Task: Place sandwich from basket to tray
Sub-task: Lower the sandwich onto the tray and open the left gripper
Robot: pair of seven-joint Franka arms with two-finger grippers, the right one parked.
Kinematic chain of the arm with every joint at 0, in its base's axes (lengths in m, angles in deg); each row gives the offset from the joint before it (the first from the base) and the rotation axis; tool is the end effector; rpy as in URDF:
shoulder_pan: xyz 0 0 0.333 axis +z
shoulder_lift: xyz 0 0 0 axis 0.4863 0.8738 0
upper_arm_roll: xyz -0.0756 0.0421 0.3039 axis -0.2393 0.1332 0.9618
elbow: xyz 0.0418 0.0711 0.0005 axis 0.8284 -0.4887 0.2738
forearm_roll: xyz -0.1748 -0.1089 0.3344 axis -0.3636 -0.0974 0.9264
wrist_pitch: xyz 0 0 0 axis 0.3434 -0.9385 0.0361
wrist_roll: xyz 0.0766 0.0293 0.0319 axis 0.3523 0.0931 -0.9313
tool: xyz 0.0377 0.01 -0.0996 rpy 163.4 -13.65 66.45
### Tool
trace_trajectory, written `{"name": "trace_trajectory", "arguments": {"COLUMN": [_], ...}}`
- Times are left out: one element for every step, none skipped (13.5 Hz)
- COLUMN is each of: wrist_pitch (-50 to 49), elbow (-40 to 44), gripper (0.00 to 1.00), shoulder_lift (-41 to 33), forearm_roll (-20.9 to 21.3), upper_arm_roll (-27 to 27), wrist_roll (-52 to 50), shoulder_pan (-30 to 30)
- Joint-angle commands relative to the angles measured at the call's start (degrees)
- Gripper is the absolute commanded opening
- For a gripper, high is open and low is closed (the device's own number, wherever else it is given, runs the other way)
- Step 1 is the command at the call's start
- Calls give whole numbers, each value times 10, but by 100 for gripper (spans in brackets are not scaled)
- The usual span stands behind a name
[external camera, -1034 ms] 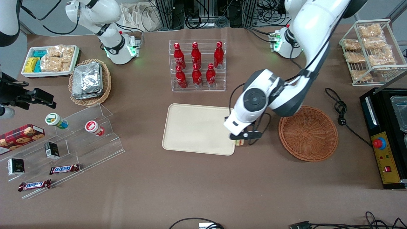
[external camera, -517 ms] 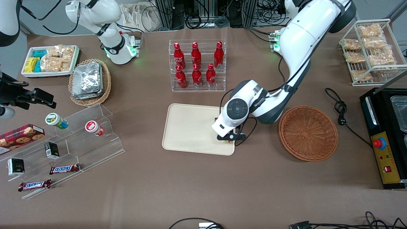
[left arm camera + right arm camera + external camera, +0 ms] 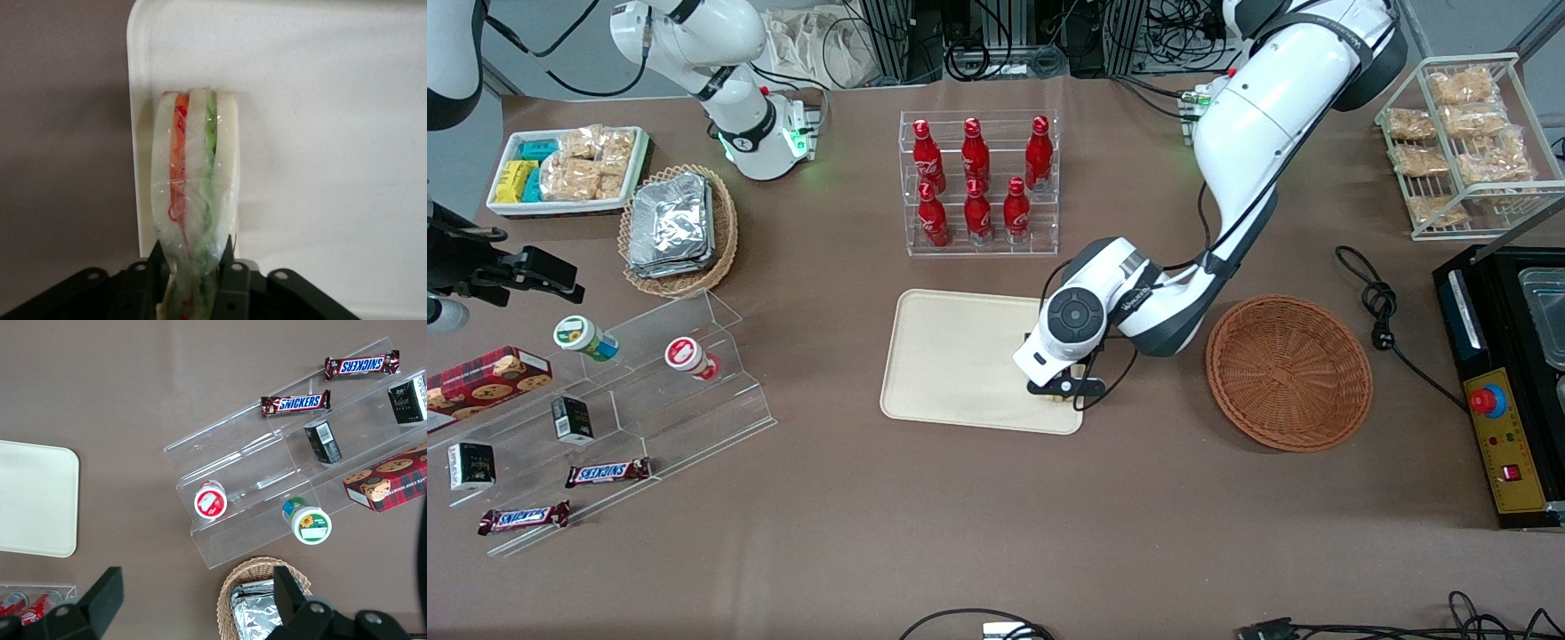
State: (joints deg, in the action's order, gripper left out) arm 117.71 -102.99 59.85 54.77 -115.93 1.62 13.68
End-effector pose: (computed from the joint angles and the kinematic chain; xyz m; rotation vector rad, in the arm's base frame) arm 0.5437 -0.4196 0.2259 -3.1078 0.0705 0.3316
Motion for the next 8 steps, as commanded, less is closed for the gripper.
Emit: {"name": "trace_trajectory", "arguments": {"wrist_pitch": [-3, -3, -4, -10, -23, -49, -72, -92], "elbow": [15, 17, 23, 39, 55, 65, 81, 89], "gripper": [100, 100, 100, 100, 100, 100, 100, 100], "shoulder_lift": [8, 7, 4, 1, -5, -11, -23, -37], "forearm_roll": [14, 12, 9, 4, 2, 2, 2, 0], "upper_arm_roll": [0, 0, 0, 0, -1, -2, -2, -2], "wrist_roll": [-11, -10, -11, -11, -11, -12, -9, -8], "shoulder_pan": [-1, -1, 0, 1, 5, 9, 9, 18]}}
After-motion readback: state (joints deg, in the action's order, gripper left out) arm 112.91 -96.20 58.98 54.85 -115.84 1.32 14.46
